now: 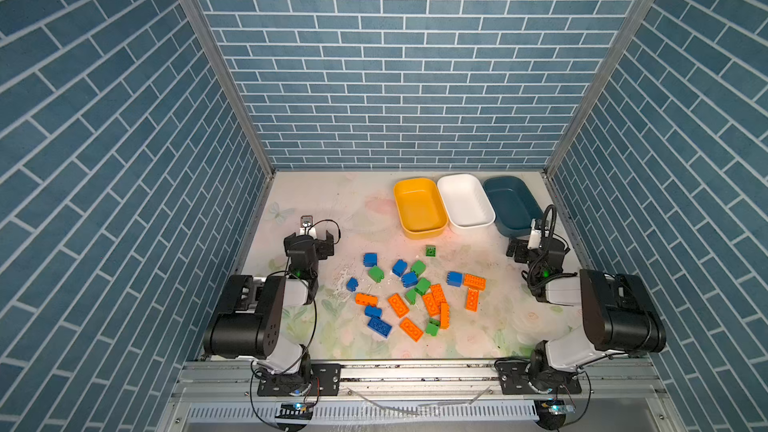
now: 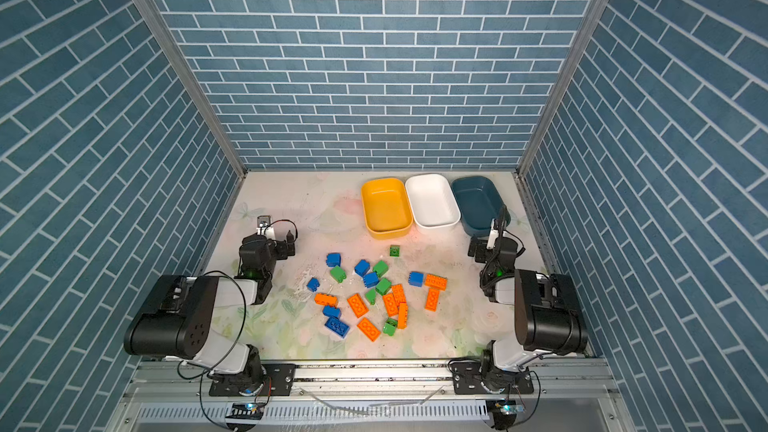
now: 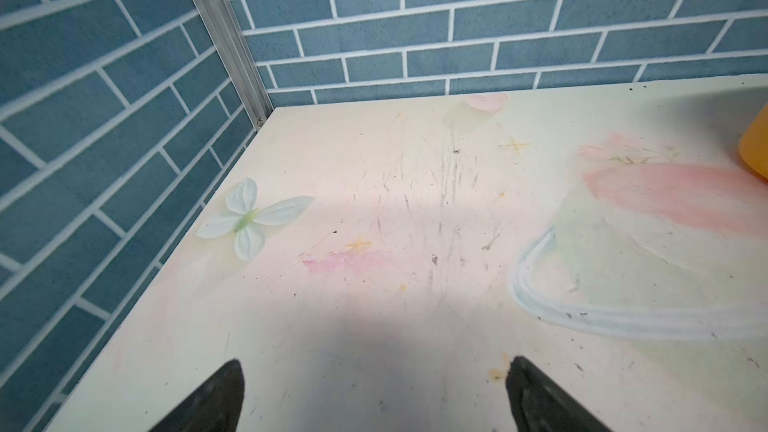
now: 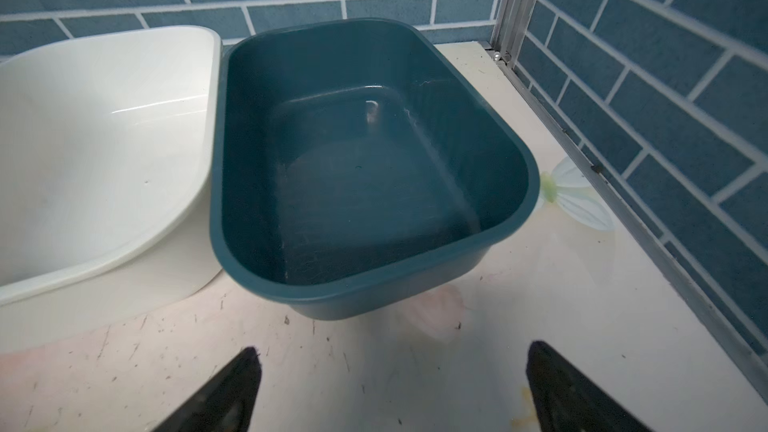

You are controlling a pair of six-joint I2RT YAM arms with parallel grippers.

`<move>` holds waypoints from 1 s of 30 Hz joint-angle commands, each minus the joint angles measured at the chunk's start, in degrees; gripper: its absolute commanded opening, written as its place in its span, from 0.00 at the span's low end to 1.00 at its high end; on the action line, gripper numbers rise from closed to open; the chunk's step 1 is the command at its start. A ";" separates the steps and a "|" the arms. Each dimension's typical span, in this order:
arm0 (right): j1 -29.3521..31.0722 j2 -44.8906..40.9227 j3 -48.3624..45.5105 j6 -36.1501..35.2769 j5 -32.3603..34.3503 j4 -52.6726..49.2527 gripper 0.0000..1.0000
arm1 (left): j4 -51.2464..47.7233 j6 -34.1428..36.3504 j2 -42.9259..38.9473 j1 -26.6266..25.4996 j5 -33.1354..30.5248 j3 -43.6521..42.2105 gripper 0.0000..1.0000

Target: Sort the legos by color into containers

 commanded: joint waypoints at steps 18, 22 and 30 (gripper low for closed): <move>-0.10 0.12 1.72 0.19 -1.88 0.03 0.99 | -0.50 0.51 0.10 0.11 0.19 0.61 0.99; -0.10 0.08 1.62 0.25 -1.98 0.05 0.99 | -0.51 0.51 0.10 0.04 0.20 0.60 0.99; -0.10 0.10 1.68 0.16 -1.99 0.06 0.99 | -0.51 0.49 0.12 0.08 0.06 0.57 0.99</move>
